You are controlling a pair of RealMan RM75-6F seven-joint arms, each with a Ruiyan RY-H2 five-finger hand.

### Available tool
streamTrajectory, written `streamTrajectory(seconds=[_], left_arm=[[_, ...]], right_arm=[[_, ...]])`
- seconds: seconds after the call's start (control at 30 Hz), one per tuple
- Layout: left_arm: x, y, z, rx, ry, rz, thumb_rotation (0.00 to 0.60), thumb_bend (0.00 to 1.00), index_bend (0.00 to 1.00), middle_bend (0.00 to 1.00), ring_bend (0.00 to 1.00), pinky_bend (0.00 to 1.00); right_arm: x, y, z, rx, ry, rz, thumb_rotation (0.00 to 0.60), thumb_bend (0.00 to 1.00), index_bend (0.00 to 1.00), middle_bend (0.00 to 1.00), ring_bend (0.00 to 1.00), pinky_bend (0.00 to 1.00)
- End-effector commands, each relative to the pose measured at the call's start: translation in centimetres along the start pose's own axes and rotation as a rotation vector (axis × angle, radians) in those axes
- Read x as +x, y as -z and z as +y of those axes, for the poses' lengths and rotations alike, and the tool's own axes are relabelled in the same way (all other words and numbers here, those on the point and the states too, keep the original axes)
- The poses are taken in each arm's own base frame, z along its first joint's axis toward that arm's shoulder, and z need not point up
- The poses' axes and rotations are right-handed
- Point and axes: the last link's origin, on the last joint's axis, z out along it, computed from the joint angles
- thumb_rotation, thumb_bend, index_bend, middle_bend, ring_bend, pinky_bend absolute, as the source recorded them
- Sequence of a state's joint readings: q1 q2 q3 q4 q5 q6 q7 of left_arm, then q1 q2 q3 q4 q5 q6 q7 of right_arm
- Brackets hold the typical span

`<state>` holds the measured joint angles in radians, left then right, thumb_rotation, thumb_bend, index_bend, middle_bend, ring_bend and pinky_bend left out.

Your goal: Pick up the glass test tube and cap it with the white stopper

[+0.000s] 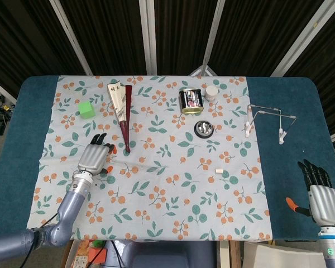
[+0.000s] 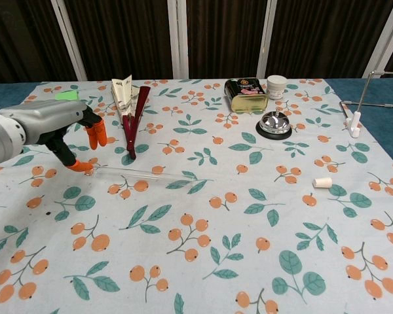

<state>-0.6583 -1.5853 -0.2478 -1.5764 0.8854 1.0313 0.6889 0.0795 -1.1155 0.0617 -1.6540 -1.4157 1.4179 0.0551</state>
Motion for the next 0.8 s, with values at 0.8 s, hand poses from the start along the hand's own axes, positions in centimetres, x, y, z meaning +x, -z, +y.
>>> streamTrajectory(seconds=[0.8], left_arm=[[-2.3,-2.2,4.4,-0.011,-0.060,-0.034,0.600,0.39,0.49,0.42,0.03,0.00]], right_arm=[[0.3,0.1,0.1,-0.002,-0.031,0.002,0.600,0.26,0.00,0.00,0.00,0.00]])
